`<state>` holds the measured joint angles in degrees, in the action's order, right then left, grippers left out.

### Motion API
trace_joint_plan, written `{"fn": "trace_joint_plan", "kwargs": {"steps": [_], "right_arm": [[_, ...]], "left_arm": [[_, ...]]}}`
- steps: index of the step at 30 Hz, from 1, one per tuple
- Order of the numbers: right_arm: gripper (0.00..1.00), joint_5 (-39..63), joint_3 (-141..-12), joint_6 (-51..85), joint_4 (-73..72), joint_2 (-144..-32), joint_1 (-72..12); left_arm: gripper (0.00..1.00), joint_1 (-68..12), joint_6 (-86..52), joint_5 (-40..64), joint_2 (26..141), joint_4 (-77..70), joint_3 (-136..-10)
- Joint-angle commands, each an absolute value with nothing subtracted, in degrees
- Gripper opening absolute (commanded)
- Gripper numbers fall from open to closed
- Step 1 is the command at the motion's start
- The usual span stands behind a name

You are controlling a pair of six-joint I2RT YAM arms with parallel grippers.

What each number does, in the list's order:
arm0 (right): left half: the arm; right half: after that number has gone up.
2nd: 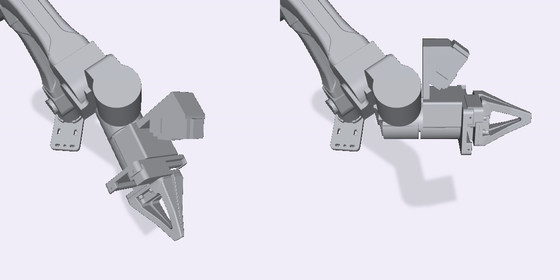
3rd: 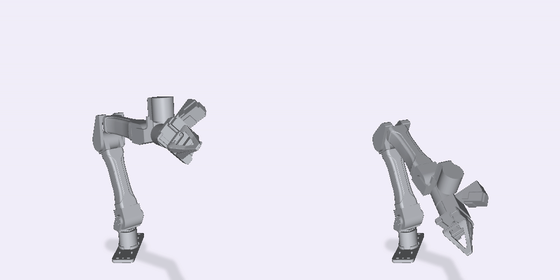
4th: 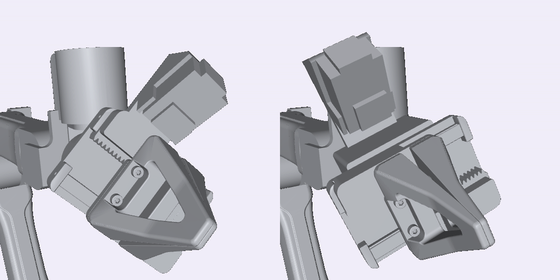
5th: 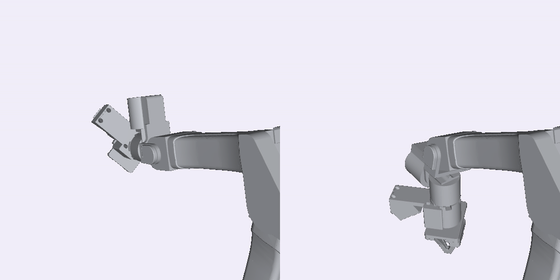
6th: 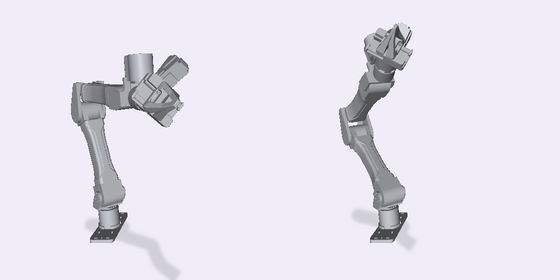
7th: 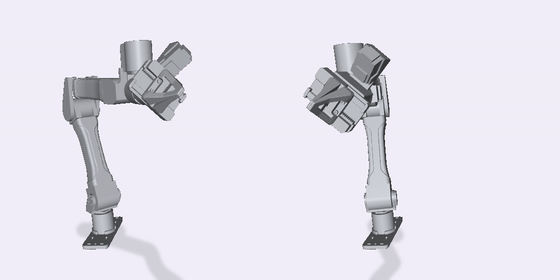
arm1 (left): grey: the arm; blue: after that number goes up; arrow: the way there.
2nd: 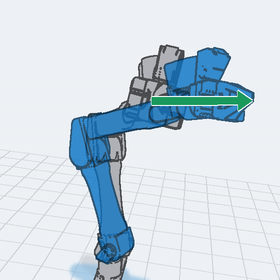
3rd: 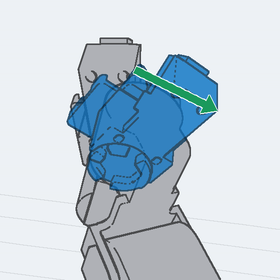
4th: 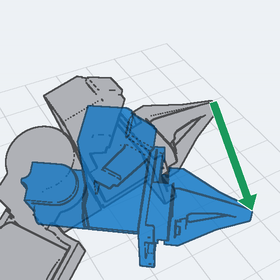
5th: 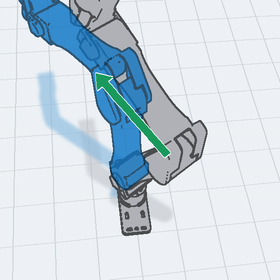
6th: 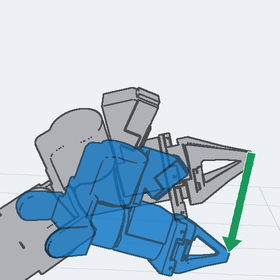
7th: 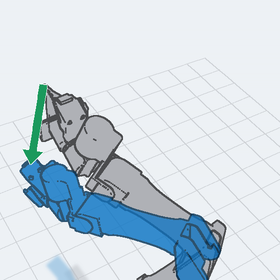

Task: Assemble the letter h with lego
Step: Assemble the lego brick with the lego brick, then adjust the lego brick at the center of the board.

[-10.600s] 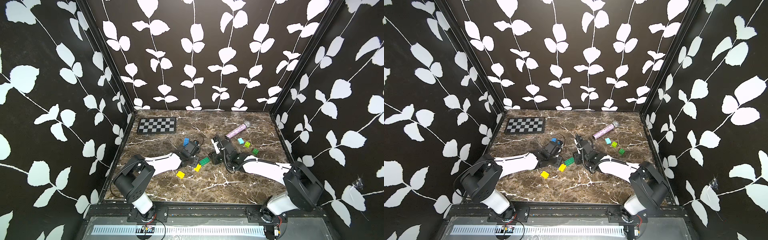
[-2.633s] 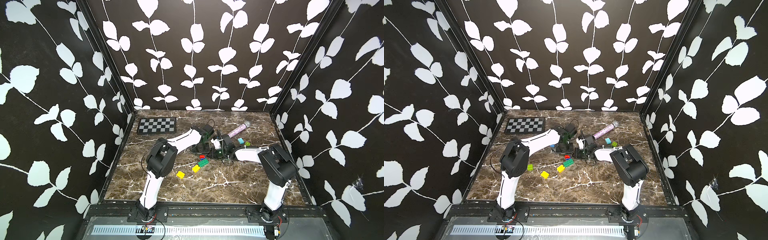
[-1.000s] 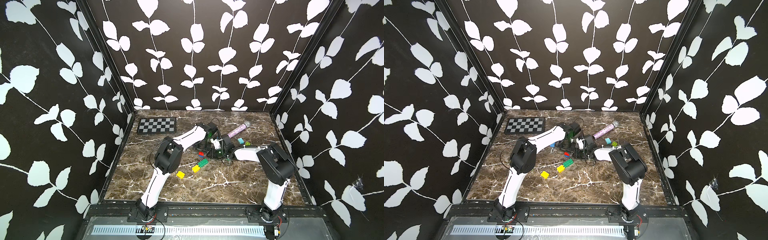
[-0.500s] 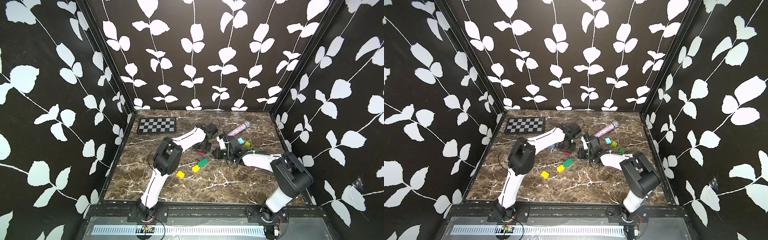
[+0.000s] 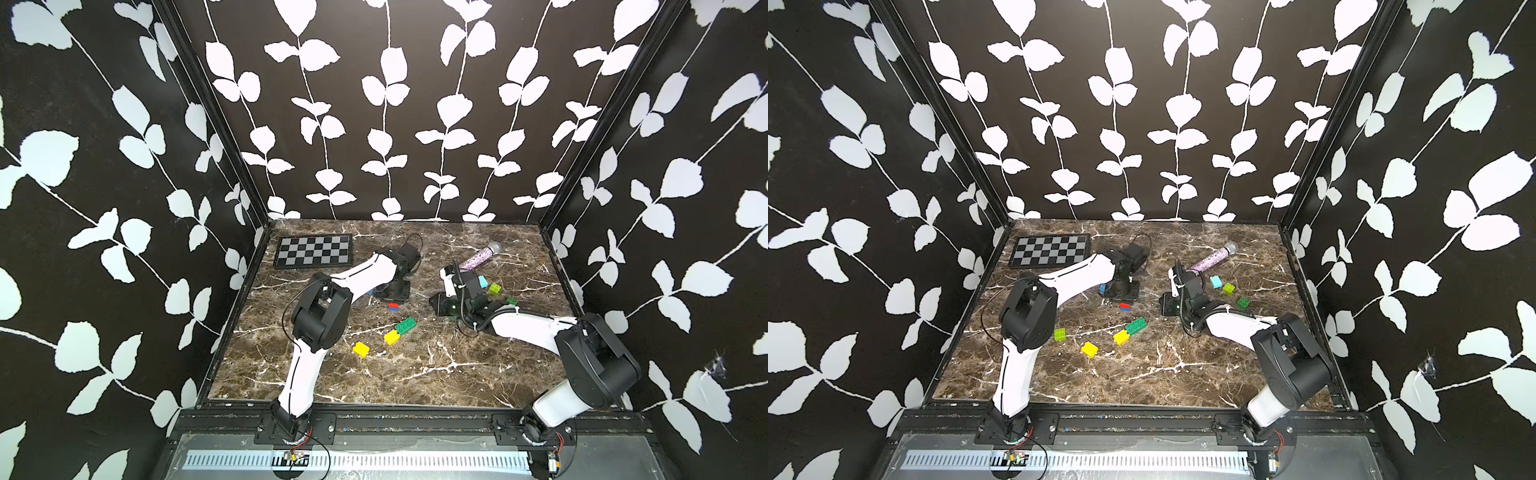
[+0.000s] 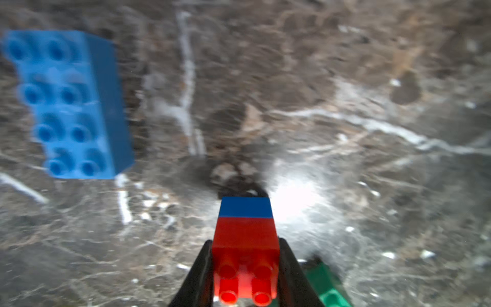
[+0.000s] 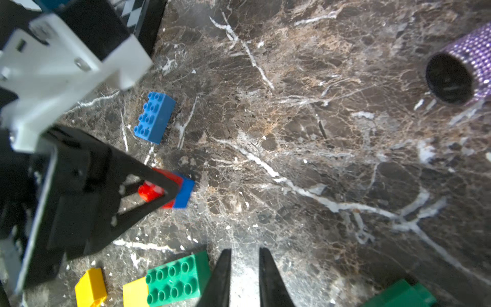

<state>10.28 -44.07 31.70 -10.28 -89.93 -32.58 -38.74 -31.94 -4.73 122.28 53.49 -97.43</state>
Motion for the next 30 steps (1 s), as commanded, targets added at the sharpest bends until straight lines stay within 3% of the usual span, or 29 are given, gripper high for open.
{"fn": "trace_joint_plan", "kwargs": {"steps": [1, 5, 15, 19, 24, 27, 30], "right_arm": [[0.25, 9.09, -43.24, 31.33, -11.84, -88.68, -32.87], [0.31, 10.36, -43.18, 31.73, -12.33, -88.88, -33.17], [0.41, 3.05, -45.37, 27.70, -9.45, -90.28, -38.23], [0.48, -1.48, -44.81, 28.38, -7.50, -88.32, -38.23], [0.63, -11.97, -45.28, 34.39, 4.11, -81.23, -37.45], [0.62, -1.92, -46.91, 34.13, 6.10, -77.85, -38.07], [0.61, 2.71, -51.91, 35.44, 9.97, -79.51, -44.72]], "left_arm": [[0.25, -37.54, -32.53, -7.95, 123.81, 58.32, -94.03], [0.44, -37.31, -32.04, -7.74, 121.44, 57.96, -93.16], [0.75, -37.35, -30.17, -6.91, 115.07, 57.11, -96.20], [0.97, -37.35, -29.32, -5.40, 110.61, 55.41, -95.97], [0.99, -37.33, -28.84, -6.39, 99.71, 48.75, -85.46], [0.99, -37.38, -29.16, -10.49, 92.15, 44.59, -74.53], [0.99, -37.00, -29.76, -12.65, 86.07, 40.29, -64.22]]}}
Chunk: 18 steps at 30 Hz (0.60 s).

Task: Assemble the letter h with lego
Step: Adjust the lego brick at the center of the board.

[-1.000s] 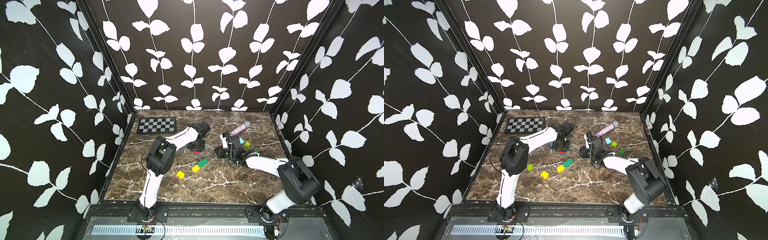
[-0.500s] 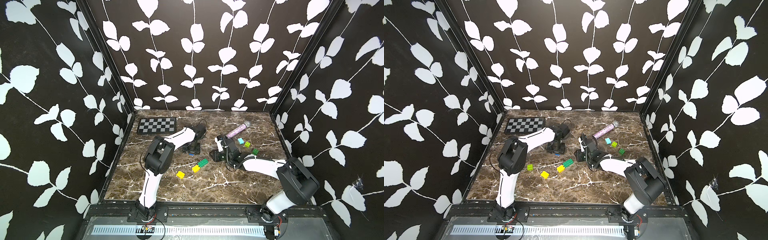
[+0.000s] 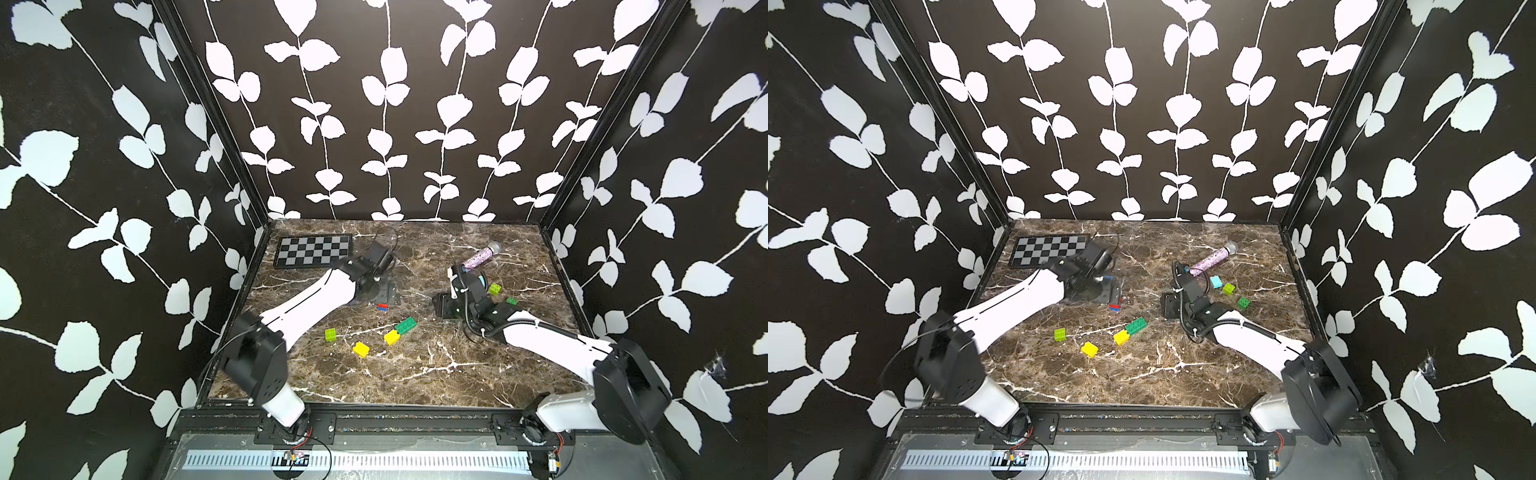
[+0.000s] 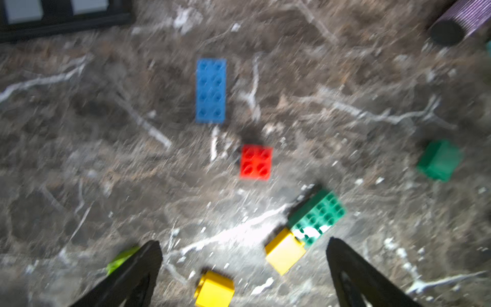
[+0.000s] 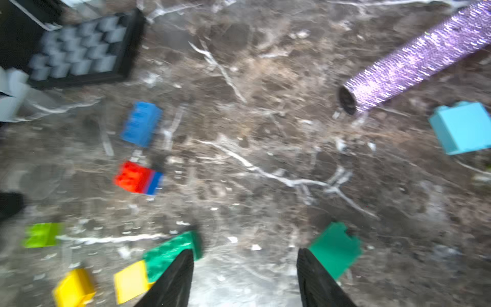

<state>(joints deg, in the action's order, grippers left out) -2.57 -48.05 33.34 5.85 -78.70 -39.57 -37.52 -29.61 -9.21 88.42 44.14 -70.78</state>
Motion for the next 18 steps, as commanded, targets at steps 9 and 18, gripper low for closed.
{"fn": "trace_joint_plan", "kwargs": {"steps": [9, 18], "right_arm": [[0.61, 4.98, -70.56, 30.94, 12.00, -100.18, -65.21], [0.76, 5.01, -82.15, 23.10, 13.97, -113.79, -67.07]], "left_arm": [[0.99, -27.80, -35.49, -12.45, 73.74, 34.19, -45.82], [0.99, -17.89, -35.81, -7.47, 65.89, 30.18, -38.58]]}}
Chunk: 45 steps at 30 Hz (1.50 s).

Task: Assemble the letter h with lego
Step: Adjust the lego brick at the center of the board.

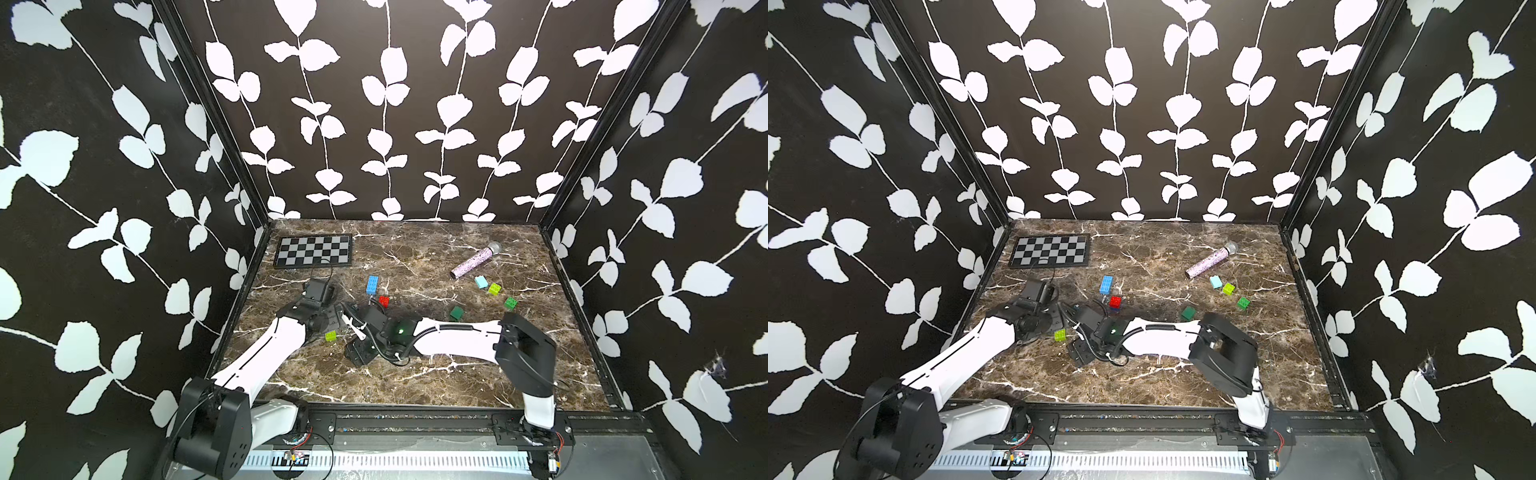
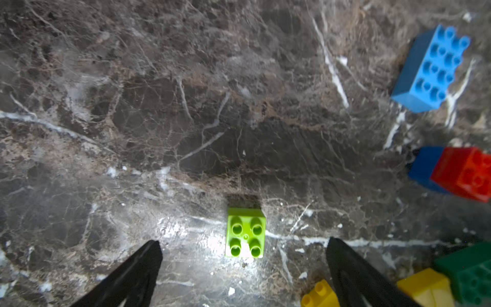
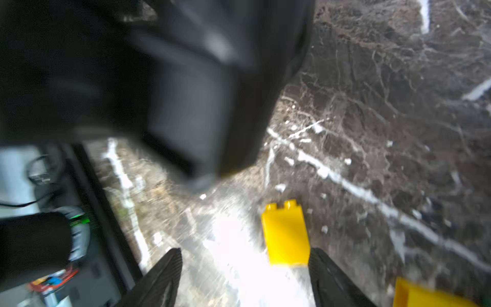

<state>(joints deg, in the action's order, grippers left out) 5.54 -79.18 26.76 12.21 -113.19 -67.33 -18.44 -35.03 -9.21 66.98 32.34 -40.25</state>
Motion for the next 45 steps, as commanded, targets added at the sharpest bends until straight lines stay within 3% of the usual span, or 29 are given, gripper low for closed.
{"fn": "trace_joint_plan", "kwargs": {"steps": [1, 24, 34, 38, 40, 45], "right_arm": [[0.76, 5.09, -83.08, 22.10, 14.86, -114.75, -67.06], [0.60, 2.77, -82.63, 17.18, 19.14, -121.11, -67.23], [0.32, -1.64, -80.87, 16.17, 18.70, -120.98, -67.41], [0.14, -0.93, -76.25, 15.57, 14.84, -117.09, -66.76], [0.05, 1.43, -71.23, 16.06, 10.01, -113.59, -65.41], [0.00, 13.99, -61.17, 16.36, 0.03, -105.51, -58.29]], "left_arm": [[0.99, -17.55, -35.83, -7.28, 65.72, 29.91, -38.01], [0.99, -13.27, -37.65, -5.93, 62.63, 25.02, -32.04], [0.91, -13.27, -36.98, -1.11, 62.29, 21.33, -30.40], [0.88, -13.27, -35.39, 5.01, 61.76, 18.46, -30.10], [0.87, -13.27, -34.56, 10.12, 62.18, 16.03, -29.93], [0.78, -15.89, -34.54, 22.99, 64.14, 4.87, -28.48]]}}
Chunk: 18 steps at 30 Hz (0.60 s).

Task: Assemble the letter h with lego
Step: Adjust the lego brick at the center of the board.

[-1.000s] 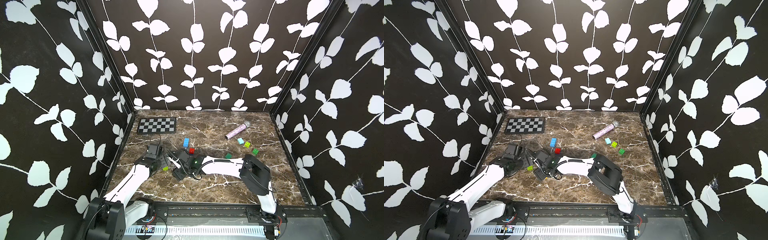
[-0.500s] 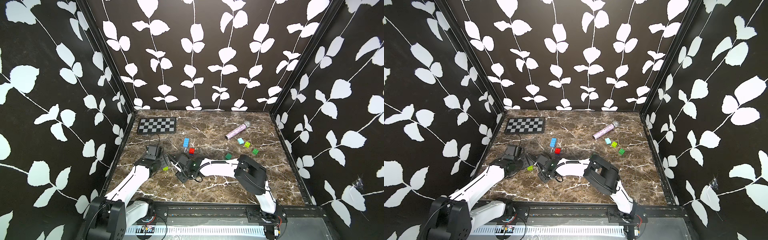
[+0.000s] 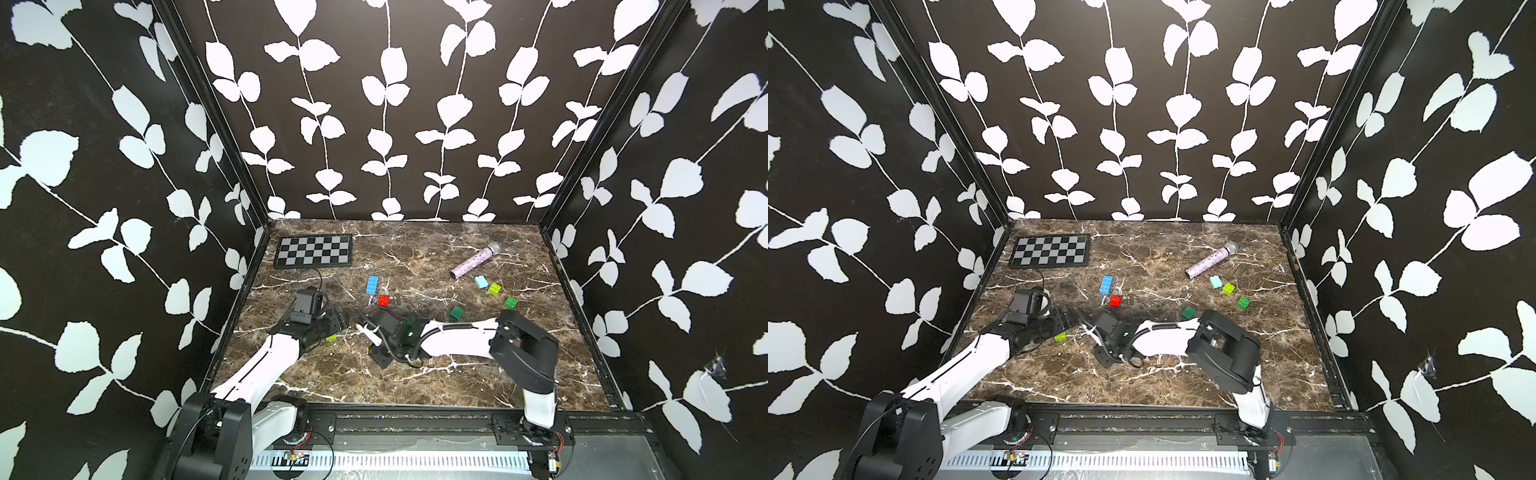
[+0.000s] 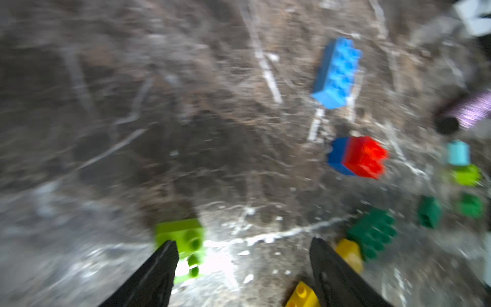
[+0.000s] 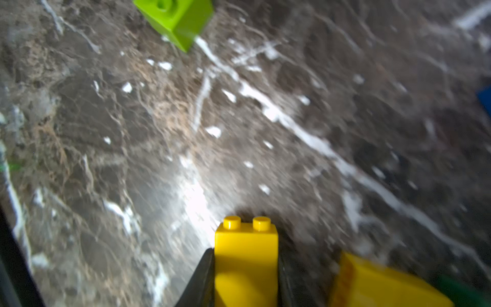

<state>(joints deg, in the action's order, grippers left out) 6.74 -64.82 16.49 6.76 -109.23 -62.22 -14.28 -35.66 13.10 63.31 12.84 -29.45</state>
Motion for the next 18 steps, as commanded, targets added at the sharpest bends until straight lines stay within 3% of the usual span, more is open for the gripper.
{"fn": "trace_joint_plan", "kwargs": {"steps": [1, 5, 9, 18], "right_arm": [[0.00, 17.19, -58.95, 15.47, -2.37, -103.84, -56.70], [0.00, 24.76, -53.44, 11.44, -7.89, -99.01, -51.65], [0.00, 32.70, -51.36, 7.82, -10.93, -95.83, -47.72], [0.00, 33.63, -47.64, 5.54, -16.97, -93.60, -46.66]], "left_arm": [[0.78, -17.43, -34.26, 24.92, 65.15, 3.52, -28.93], [0.76, -23.44, -34.51, 33.17, 70.41, -2.61, -31.32], [0.71, -24.34, -37.09, 40.86, 76.88, -5.71, -33.97], [0.58, -27.46, -39.36, 42.24, 80.18, -3.21, -37.19]]}}
